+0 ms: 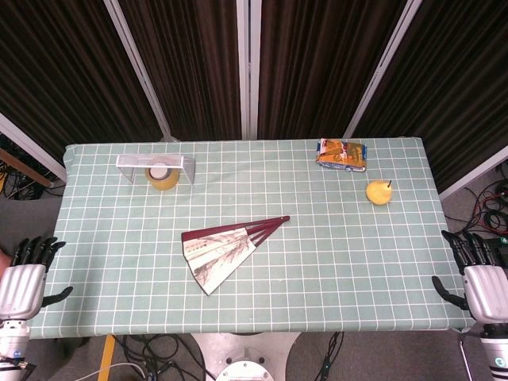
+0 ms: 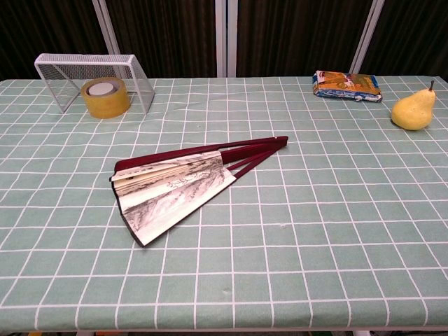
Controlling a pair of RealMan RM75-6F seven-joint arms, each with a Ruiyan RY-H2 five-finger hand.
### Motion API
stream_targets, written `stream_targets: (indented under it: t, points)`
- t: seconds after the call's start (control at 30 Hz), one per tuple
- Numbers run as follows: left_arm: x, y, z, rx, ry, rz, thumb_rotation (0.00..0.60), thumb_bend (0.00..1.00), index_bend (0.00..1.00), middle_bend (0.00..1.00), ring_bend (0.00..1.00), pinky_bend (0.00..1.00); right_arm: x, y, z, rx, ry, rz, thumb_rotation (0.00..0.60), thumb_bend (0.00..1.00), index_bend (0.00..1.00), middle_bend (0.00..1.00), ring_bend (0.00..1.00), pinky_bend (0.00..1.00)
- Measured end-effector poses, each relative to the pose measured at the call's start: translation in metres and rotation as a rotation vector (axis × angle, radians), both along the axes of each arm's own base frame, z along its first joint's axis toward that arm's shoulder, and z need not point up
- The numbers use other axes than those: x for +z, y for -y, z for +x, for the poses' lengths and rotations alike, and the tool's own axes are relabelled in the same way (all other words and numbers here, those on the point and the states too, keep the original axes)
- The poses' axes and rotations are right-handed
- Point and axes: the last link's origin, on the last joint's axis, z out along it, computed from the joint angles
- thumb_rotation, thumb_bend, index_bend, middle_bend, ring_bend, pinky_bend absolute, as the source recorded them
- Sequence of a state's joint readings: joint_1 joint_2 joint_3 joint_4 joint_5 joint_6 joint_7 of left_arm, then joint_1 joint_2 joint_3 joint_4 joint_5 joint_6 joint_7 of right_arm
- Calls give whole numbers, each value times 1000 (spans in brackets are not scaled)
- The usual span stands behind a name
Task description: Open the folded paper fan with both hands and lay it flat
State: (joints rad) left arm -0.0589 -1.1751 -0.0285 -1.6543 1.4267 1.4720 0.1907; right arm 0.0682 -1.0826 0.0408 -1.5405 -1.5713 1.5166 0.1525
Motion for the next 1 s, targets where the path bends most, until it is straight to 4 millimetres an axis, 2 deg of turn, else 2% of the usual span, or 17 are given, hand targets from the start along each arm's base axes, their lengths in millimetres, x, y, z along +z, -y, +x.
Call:
stream_targets:
  t: [0.37,0.63,0.73,0.83,1.0]
  points:
    - [-4,-12,3,-18,3,-26,600,0,209,149,71,72,-2,8,3,4,-7,7,600,237,62,130,0,0]
    - [-7,-59,33,-136,115,-108,600,0,216,149,72,95,1,25,16,71,-37,18,600,237,62,128,0,0]
    - [-11,-81,49,-173,185,-159,600,0,217,163,113,168,2,31,19,86,-44,24,600,237,62,127,0,0]
    - [-20,-102,64,-183,253,-229,600,0,224,214,162,220,2,34,20,97,-44,30,600,237,62,127,0,0]
    - [-42,-136,91,-155,351,-394,600,0,232,220,169,259,3,35,17,94,-46,34,600,237,62,126,0,0]
